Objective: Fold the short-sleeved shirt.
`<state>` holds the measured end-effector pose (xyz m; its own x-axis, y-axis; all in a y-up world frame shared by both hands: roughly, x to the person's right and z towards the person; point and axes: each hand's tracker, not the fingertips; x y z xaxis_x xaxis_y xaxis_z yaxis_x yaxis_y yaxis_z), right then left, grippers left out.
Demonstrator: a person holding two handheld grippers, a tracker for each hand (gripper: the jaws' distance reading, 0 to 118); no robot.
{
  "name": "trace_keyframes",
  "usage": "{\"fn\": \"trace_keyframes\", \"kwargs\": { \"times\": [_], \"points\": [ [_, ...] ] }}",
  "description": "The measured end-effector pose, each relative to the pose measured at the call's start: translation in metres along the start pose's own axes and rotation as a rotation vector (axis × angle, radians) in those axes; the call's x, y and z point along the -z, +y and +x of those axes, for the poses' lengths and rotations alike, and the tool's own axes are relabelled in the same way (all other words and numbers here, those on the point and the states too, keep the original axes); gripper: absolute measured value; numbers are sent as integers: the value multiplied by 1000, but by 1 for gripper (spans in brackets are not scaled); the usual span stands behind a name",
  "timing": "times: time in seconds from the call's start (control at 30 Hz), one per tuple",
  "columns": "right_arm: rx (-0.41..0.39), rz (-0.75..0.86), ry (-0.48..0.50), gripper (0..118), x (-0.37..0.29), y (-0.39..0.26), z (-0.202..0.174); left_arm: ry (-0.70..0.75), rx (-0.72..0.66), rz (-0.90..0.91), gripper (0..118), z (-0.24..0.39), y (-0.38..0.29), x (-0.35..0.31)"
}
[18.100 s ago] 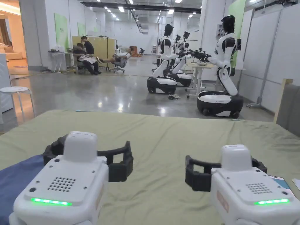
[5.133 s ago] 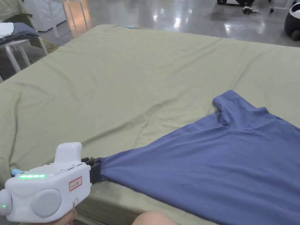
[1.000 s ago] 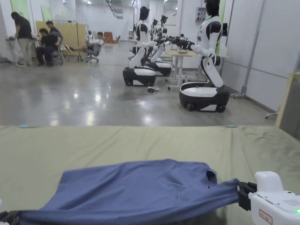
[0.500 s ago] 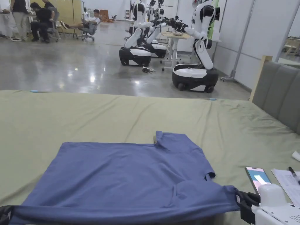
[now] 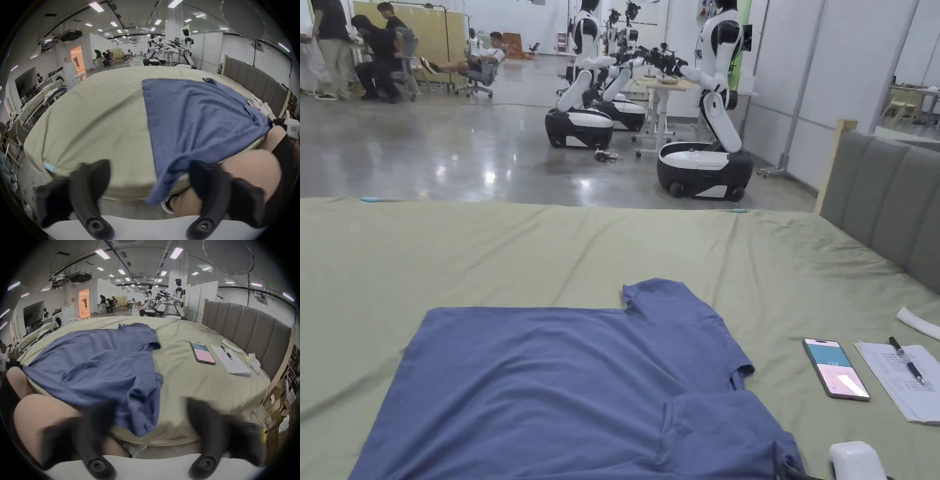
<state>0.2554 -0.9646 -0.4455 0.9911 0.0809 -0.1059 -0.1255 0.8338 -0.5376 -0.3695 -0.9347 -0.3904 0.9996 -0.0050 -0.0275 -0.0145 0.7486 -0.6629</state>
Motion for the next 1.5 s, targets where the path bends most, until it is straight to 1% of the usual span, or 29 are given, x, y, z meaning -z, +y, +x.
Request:
{"fn": "trace_keyframes", "kwargs": {
  "times": [0.03, 0.07, 0.13, 0.17, 0.2, 0.23, 0.3, 0.33, 0.37, 0.4, 0.43, 0.5, 0.57, 0.63, 0.67, 0.73, 0.77, 0.8, 0.93, 0.97, 1.0, 1.03, 1.07, 1.1, 1.13, 1.2, 1.3, 1.4, 1.5],
  "points": [
    [35, 16, -13, 118, -4, 2, 4, -15, -29, 38, 105, -14, 4, -4],
    [47, 112, -33, 117, -18, 12, 5, -7, -35, 98, 105, -15, 14, -19],
    [79, 132, -22, 115, -42, 37, 1, 54, -11, 225, 105, -6, 34, -63],
    [73, 166, -10, 108, -55, 47, -2, 70, -1, 304, 104, 3, 43, -90],
    [66, 215, 11, 84, -69, 55, -6, 81, 1, 365, 96, 7, 47, -111],
    [51, 274, 29, 48, -89, 60, -10, 84, -5, 418, 77, 11, 49, -132],
    [16, 325, -1, 20, -111, 74, -24, 82, -13, 479, 53, 27, 49, -165],
    [-6, 350, -33, 7, -119, 77, -31, 78, -14, 493, 38, 34, 48, -174],
    [-21, 385, -27, 0, -125, 76, -32, 88, -14, 487, 0, 39, 47, -177],
    [-18, 394, 44, 0, -133, 80, -33, 82, -20, 501, 0, 43, 44, -181],
    [-27, 415, 96, 0, -138, 84, -36, 10, -2, 458, 0, 45, 46, -176],
    [-56, 439, 67, 0, -143, 90, -45, -51, 12, 352, 0, 46, 46, -158],
    [-77, 419, 84, 0, -140, 97, -51, -12, 32, 251, 0, 31, 39, -121],
    [-95, 411, 94, 0, -134, 103, -58, -52, 4, 76, 0, 16, 36, -77],
    [-101, 406, 99, 0, -132, 103, -61, -51, -13, -2, 5, 12, 34, -61],
    [-113, 385, 103, 0, -127, 106, -67, -37, -8, -76, 57, 1, 22, -34],
    [-116, 377, 105, 0, -125, 107, -67, -39, 16, -119, 74, 0, 19, -28],
    [-124, 366, 112, 0, -123, 106, -69, -58, 34, -136, 81, 0, 14, -24],
    [-152, 330, 106, 0, -112, 107, -74, -69, 41, -128, 86, -2, -1, -7],
    [-150, 323, 107, 0, -109, 107, -76, -47, 37, -141, 86, -4, -3, -2],
    [-147, 318, 110, 0, -106, 108, -76, -41, 33, -142, 78, -6, -4, 2],
    [-146, 312, 110, 0, -102, 109, -76, -45, 26, -148, 61, -8, -2, 4],
    [-153, 307, 107, 0, -100, 109, -78, -51, 21, -154, 34, -10, -1, 5],
    [-171, 306, 93, 0, -98, 109, -80, -52, 23, -166, 12, -8, -3, 8],
    [-177, 307, 85, 0, -95, 109, -77, -11, 48, -168, 6, -5, -3, 7],
    [-173, 299, 83, 0, -91, 108, -74, -50, 58, -140, 2, -4, -2, 0],
    [-163, 248, 64, 0, -82, 102, -67, -50, 86, -79, 1, 4, -1, -15],
    [-160, 200, 66, 0, -76, 91, -64, -63, 107, -68, 1, 9, 2, -27],
    [-206, 148, 39, 0, -67, 78, -58, -84, 78, -44, 1, 7, 8, -33]
  ]
}}
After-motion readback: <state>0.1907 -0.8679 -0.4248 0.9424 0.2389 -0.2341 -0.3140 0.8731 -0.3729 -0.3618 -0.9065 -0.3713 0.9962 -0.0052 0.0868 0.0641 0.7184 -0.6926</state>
